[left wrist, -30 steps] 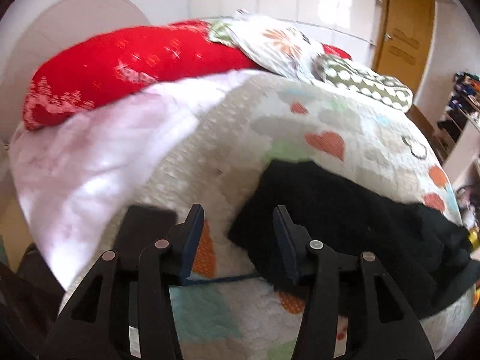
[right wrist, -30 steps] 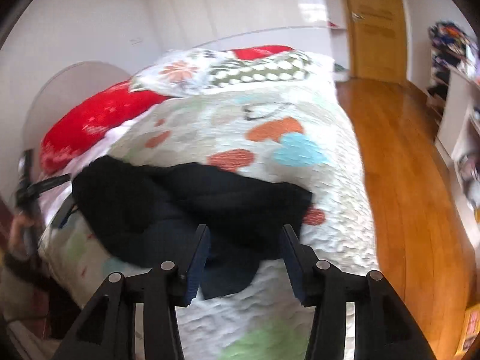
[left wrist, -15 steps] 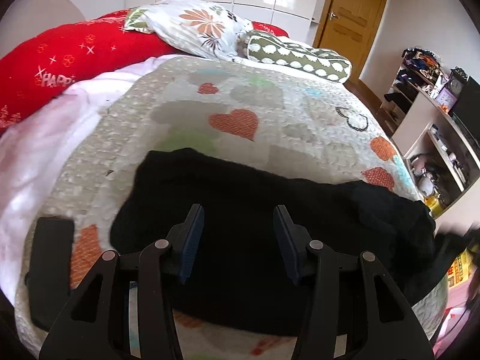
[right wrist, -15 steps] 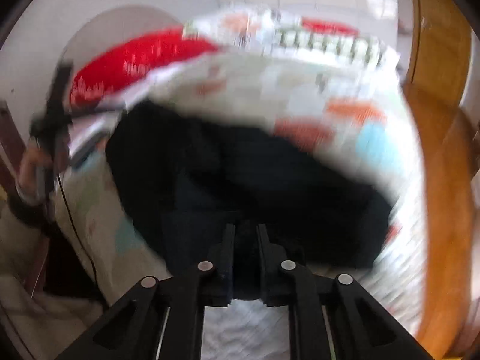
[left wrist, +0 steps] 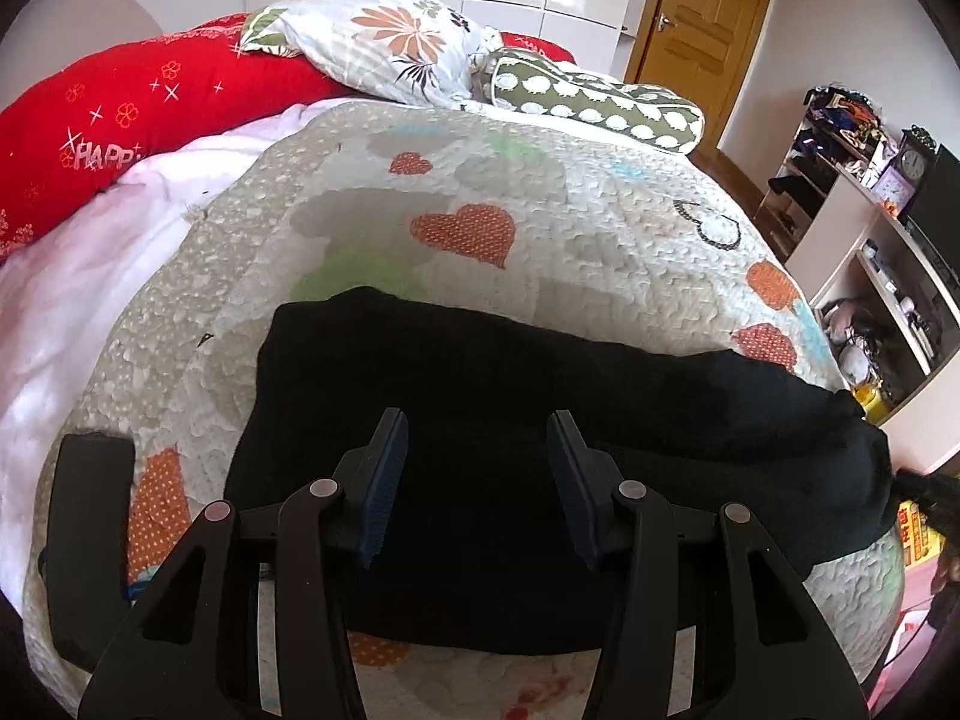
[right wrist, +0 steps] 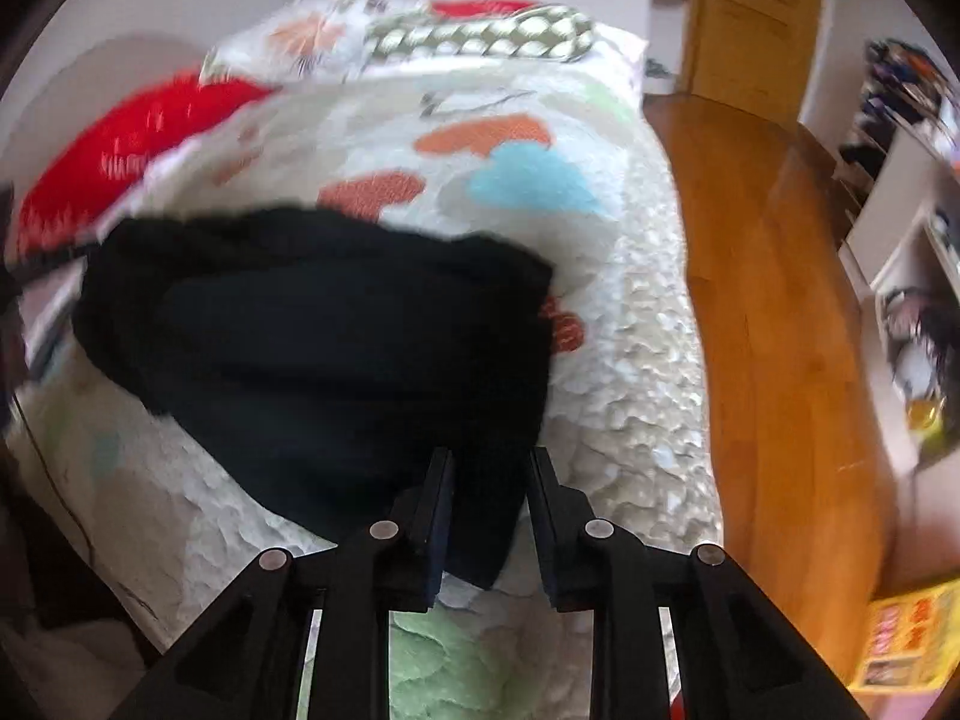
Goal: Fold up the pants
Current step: 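Fold the garment over with both grippers and release it on the quilt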
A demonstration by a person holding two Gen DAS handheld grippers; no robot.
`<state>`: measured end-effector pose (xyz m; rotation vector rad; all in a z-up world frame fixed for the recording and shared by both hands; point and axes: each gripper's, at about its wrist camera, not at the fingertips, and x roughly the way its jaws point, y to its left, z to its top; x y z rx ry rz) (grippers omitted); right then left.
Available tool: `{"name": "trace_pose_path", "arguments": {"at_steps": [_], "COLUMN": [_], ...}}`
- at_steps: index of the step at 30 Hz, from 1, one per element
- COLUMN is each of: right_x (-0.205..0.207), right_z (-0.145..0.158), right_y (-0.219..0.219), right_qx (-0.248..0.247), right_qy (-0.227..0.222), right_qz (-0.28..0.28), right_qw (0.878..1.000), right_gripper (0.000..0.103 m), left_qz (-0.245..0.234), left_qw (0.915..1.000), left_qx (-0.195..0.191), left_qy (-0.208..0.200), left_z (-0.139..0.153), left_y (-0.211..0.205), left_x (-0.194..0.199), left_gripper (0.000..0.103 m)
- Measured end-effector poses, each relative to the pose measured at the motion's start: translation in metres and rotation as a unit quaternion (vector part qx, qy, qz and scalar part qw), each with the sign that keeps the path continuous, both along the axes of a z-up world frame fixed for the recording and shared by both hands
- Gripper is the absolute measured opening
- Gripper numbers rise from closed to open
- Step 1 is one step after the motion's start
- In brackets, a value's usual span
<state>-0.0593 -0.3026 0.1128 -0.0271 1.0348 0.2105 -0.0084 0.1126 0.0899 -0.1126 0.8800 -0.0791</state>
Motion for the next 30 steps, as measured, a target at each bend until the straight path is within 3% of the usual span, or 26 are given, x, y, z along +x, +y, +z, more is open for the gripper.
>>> {"name": "trace_pose_path", "arguments": {"at_steps": [3, 9, 12, 15, 19, 21, 22, 26, 30], "right_x": [0.004, 0.056, 0.083, 0.117, 0.141, 0.147, 0.149, 0.158, 0.185], "right_z": [0.022, 0.037, 0.025, 0.000, -0.028, -0.036, -0.035, 0.002, 0.002], "right_y": [0.004, 0.098, 0.148, 0.187, 0.218, 0.225, 0.229, 0.228, 0.233], "right_qx": [0.024, 0.054, 0.068, 0.096, 0.096, 0.101, 0.099, 0.093, 0.045], "right_qy": [-0.043, -0.082, -0.065, -0.024, 0.018, 0.025, 0.016, -0.056, -0.065], "right_qz": [0.014, 0.135, 0.198, 0.236, 0.252, 0.253, 0.256, 0.240, 0.207], "right_qw": [0.999, 0.986, 0.976, 0.967, 0.963, 0.962, 0.961, 0.965, 0.975], "right_gripper": [0.026, 0.030, 0.032, 0.040, 0.041, 0.026, 0.004, 0.003, 0.003], "left_qz": [0.005, 0.042, 0.077, 0.103, 0.103, 0.098, 0.096, 0.097, 0.101], "left_qw": [1.0000, 0.9990, 0.9970, 0.9943, 0.9920, 0.9918, 0.9917, 0.9919, 0.9919], "left_qx": [0.003, 0.011, 0.002, -0.028, -0.065, -0.069, -0.071, -0.074, -0.065], "left_qy": [-0.001, 0.000, 0.000, 0.008, 0.031, 0.045, 0.048, 0.034, 0.041], "left_z": [0.000, 0.001, 0.000, -0.007, -0.026, -0.035, -0.039, -0.036, -0.041], "left_y": [0.005, 0.035, 0.062, 0.085, 0.097, 0.096, 0.096, 0.098, 0.095], "left_x": [0.001, -0.001, 0.000, 0.003, 0.017, 0.025, 0.028, 0.031, 0.037], "left_gripper": [0.048, 0.048, 0.049, 0.068, 0.069, 0.069, 0.069, 0.069, 0.069]}}
